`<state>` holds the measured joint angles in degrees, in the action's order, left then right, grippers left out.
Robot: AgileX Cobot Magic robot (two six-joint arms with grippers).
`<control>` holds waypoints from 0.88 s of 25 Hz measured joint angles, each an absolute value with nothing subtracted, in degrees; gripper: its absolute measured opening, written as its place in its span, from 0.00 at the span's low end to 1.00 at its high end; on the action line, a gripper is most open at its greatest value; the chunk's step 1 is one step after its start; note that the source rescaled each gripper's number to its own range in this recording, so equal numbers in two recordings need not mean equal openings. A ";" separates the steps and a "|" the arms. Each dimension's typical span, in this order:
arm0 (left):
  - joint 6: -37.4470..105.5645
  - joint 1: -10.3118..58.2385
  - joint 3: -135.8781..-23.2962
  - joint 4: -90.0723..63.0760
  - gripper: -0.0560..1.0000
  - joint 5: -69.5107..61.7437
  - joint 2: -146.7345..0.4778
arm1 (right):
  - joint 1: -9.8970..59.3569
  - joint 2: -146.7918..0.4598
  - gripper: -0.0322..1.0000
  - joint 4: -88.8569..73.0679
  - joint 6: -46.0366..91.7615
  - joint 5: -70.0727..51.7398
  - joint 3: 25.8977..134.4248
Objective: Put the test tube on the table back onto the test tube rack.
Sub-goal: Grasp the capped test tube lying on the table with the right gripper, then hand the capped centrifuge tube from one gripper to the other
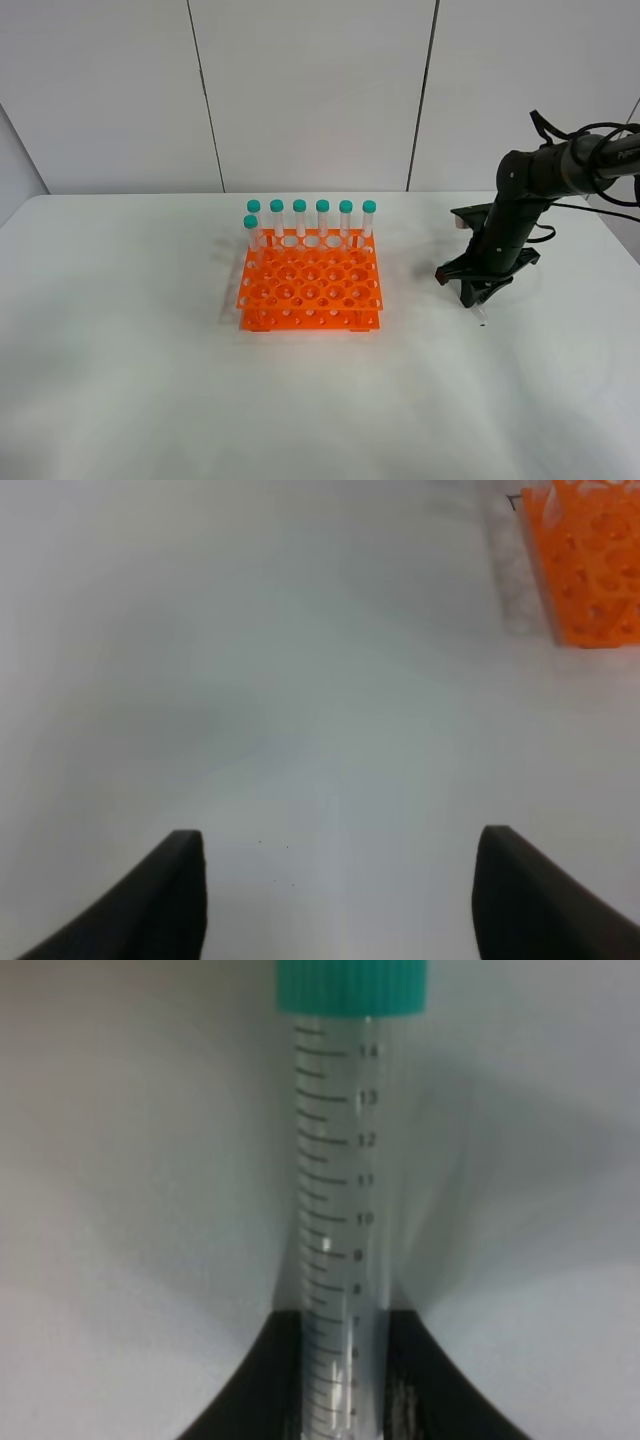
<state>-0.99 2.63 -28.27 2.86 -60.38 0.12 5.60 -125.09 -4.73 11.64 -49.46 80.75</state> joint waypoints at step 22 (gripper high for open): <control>-0.99 2.63 -28.27 2.86 0.92 -60.38 0.12 | 5.60 -83.93 0.06 -7.14 12.58 -56.31 64.06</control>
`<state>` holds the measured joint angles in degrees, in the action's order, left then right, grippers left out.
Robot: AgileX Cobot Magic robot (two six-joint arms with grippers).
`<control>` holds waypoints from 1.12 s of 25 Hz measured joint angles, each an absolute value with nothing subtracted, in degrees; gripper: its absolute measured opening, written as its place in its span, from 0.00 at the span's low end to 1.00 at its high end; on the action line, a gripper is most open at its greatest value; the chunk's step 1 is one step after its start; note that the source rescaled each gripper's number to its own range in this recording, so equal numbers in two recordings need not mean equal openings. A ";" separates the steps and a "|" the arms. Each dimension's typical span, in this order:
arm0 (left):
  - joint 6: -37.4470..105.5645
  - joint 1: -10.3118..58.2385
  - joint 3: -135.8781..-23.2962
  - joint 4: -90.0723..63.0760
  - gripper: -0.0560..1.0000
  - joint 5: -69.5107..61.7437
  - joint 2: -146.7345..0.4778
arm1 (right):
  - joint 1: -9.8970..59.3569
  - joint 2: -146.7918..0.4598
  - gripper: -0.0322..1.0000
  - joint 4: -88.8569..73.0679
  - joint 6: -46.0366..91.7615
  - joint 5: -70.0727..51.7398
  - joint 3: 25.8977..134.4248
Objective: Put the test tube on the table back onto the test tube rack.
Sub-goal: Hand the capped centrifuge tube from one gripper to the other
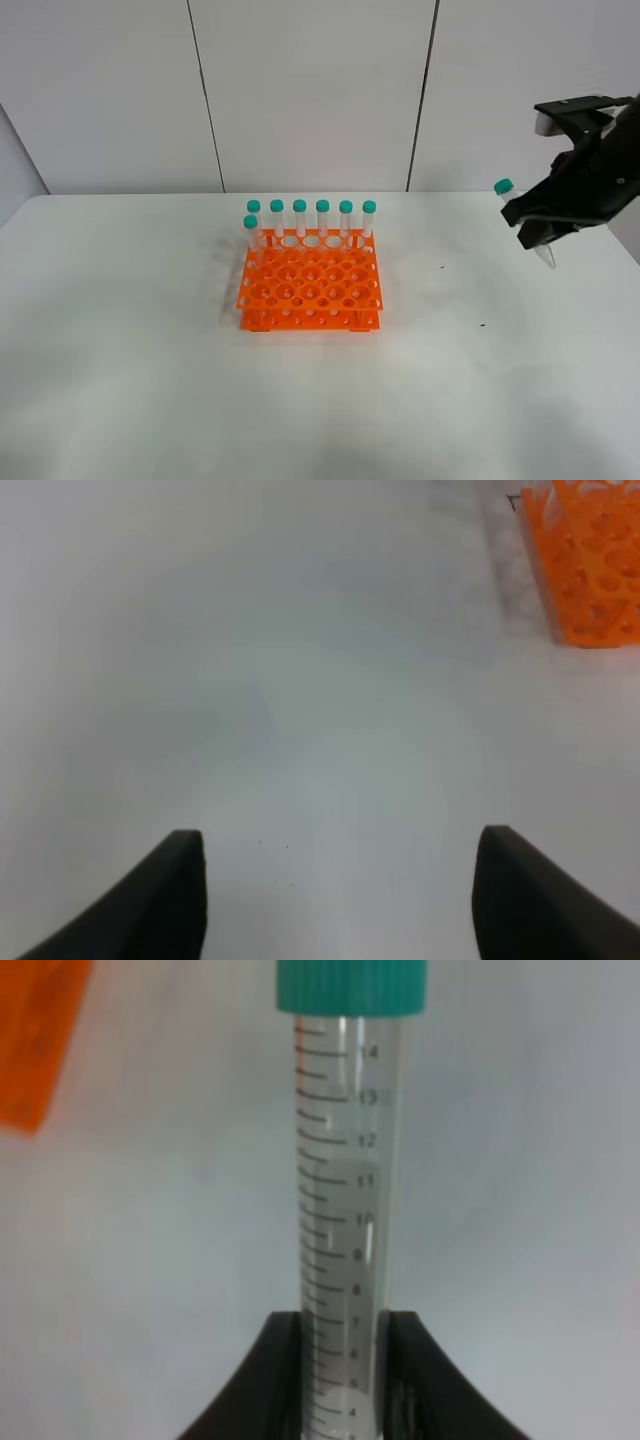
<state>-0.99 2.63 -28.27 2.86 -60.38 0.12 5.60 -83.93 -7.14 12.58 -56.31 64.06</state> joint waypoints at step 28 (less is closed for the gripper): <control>-0.99 2.63 -28.27 2.86 0.92 -60.38 0.12 | 12.68 -87.95 0.06 -54.35 69.19 -47.59 51.03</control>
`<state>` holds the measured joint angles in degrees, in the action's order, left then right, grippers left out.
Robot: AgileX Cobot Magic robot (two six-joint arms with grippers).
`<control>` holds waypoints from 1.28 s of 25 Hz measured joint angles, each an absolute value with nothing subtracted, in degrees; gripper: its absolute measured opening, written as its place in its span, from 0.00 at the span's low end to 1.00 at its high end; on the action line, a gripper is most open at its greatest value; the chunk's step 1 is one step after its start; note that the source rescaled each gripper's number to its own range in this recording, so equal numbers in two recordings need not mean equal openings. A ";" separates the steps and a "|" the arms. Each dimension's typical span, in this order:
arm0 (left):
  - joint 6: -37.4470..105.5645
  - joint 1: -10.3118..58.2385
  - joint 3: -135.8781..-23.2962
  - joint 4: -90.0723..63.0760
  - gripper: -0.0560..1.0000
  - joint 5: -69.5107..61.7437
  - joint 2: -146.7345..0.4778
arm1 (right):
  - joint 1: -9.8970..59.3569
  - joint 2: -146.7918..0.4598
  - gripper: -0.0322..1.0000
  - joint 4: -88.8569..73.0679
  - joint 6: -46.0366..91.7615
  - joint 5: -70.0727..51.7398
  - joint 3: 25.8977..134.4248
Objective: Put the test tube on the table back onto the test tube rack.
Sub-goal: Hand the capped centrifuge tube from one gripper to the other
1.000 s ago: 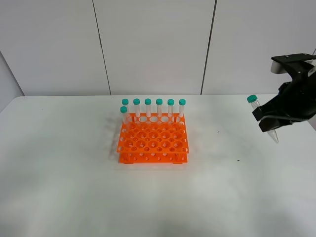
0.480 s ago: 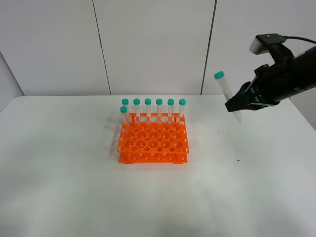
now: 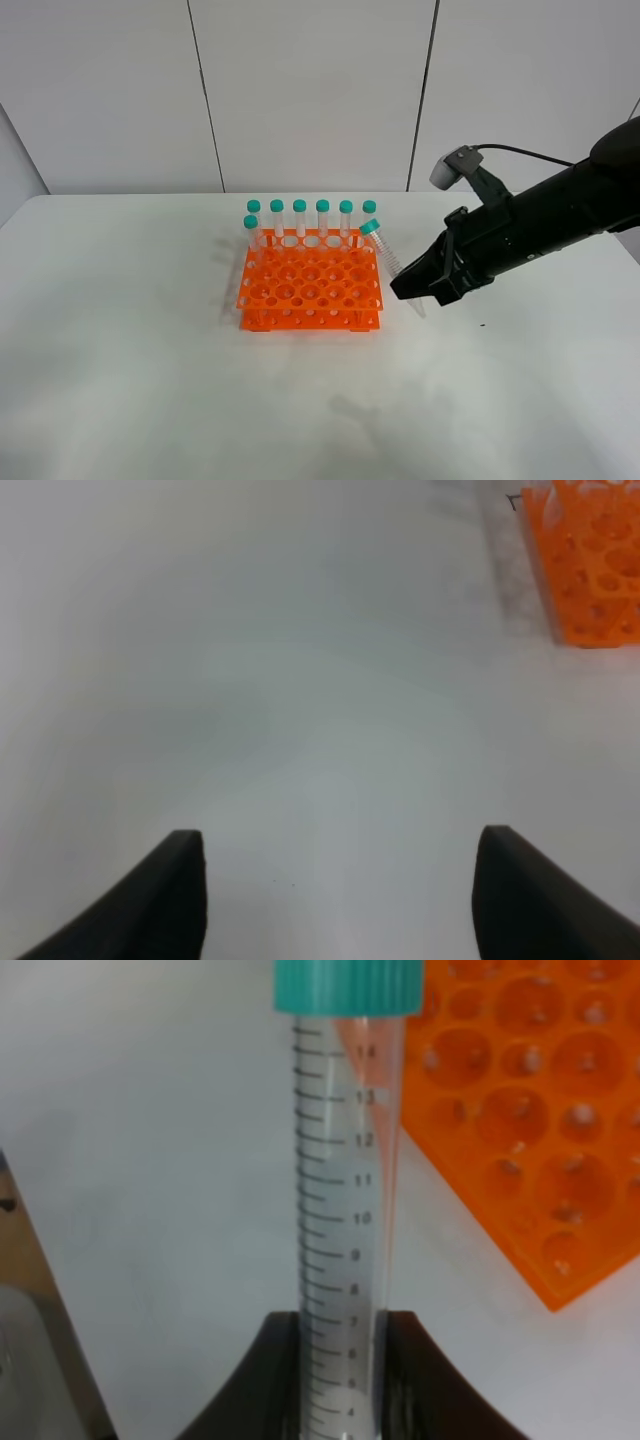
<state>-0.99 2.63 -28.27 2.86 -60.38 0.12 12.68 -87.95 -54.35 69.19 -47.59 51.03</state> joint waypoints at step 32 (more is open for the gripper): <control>10.89 2.97 -48.85 -17.26 0.92 -35.97 -52.57 | 14.59 -87.95 0.06 -57.17 69.10 -45.89 51.10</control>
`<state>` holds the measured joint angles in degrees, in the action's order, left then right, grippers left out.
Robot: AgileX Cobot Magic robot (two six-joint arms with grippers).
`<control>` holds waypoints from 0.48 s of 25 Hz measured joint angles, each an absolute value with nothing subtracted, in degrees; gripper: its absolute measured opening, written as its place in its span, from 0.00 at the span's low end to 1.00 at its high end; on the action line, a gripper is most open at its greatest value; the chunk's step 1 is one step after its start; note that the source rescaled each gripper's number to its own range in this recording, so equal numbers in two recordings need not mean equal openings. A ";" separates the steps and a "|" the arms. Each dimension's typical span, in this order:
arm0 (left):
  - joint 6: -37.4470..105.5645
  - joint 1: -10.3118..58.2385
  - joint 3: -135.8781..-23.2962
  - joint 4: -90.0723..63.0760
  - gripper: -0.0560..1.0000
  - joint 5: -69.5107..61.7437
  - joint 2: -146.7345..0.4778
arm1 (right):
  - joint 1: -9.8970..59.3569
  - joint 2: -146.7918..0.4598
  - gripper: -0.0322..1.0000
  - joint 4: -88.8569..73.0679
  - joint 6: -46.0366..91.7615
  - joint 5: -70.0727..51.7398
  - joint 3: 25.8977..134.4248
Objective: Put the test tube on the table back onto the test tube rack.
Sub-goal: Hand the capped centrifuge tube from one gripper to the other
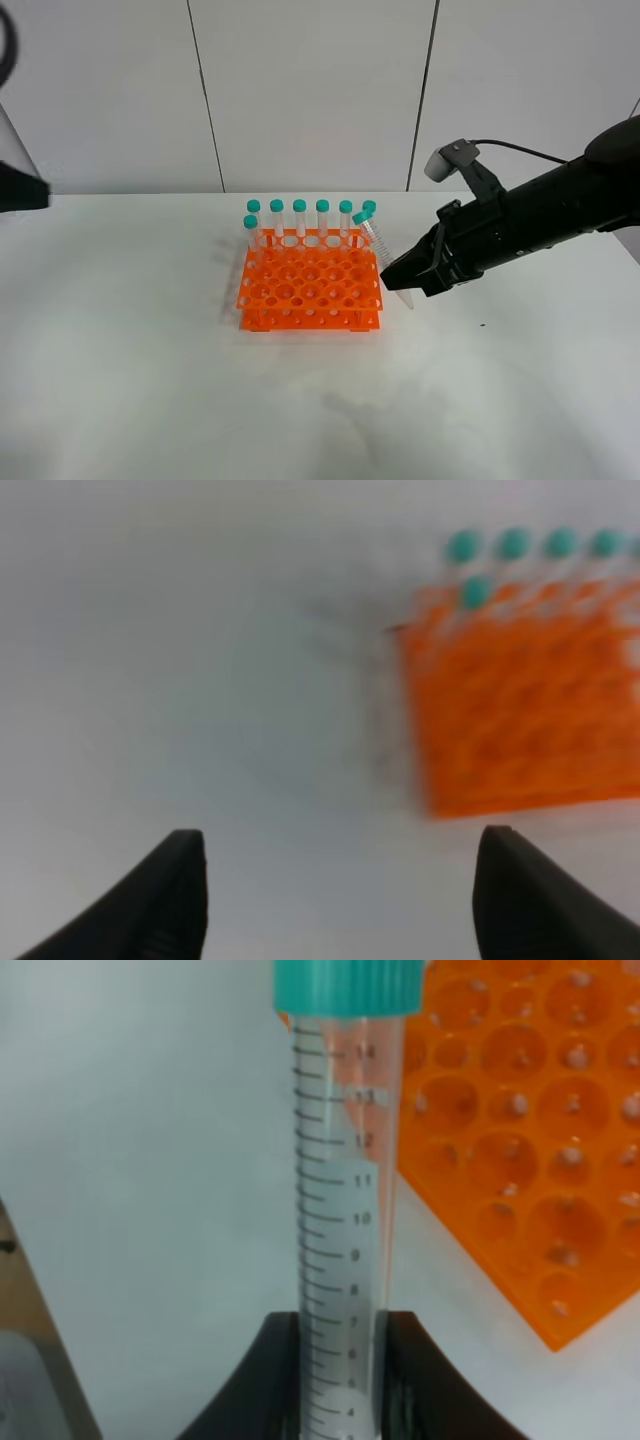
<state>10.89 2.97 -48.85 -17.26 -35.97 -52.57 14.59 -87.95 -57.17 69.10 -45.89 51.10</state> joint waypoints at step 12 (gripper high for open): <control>47.65 13.67 -48.85 -67.40 0.92 -26.36 -77.78 | 20.03 -87.95 0.06 -57.91 68.14 -40.32 51.10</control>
<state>47.65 13.67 -48.85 -67.40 -26.36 -77.78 20.03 -87.95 -57.91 68.14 -40.32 51.10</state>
